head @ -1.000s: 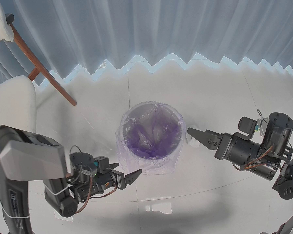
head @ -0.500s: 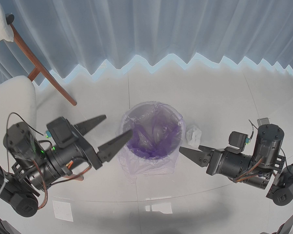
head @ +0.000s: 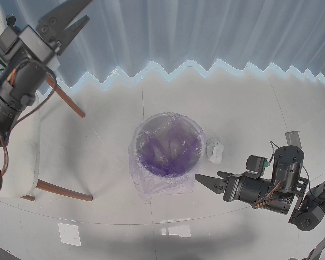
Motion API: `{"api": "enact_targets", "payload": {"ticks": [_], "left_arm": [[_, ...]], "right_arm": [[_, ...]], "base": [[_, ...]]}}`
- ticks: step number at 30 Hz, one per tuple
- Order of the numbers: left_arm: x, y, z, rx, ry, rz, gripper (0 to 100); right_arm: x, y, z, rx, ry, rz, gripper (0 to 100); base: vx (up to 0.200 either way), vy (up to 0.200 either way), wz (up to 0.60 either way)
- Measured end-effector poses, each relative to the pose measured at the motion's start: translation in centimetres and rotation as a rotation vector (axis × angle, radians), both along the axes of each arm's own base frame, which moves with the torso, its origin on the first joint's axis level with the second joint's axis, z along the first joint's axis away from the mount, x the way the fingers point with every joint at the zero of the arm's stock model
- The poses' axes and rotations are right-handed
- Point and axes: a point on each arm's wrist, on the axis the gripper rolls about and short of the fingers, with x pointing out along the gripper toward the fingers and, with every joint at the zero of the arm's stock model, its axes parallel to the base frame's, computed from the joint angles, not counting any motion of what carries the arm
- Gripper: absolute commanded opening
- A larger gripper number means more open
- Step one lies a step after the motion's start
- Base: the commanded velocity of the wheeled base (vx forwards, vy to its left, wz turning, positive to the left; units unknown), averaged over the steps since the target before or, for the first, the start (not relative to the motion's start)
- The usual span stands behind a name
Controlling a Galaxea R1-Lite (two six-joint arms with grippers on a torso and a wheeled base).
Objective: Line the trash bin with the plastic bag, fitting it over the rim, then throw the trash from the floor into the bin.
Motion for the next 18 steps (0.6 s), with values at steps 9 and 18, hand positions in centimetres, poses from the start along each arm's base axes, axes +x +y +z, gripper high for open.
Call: {"api": "enact_targets", "payload": {"ticks": [9, 18], "left_arm": [[-2.3, 2.5, 0.3, 0.057, 0.023, -0.125, 100], [-3.0, 3.7, -1.0, 0.121, 0.164, -0.106, 100]], "right_arm": [[0.7, -0.7, 0.1, -0.003, -0.007, -0.046, 100], [1.2, -0.8, -0.3, -0.010, -0.001, -0.064, 100]], "base": [[0.000, 0.000, 0.00], [0.000, 0.000, 0.00]]}}
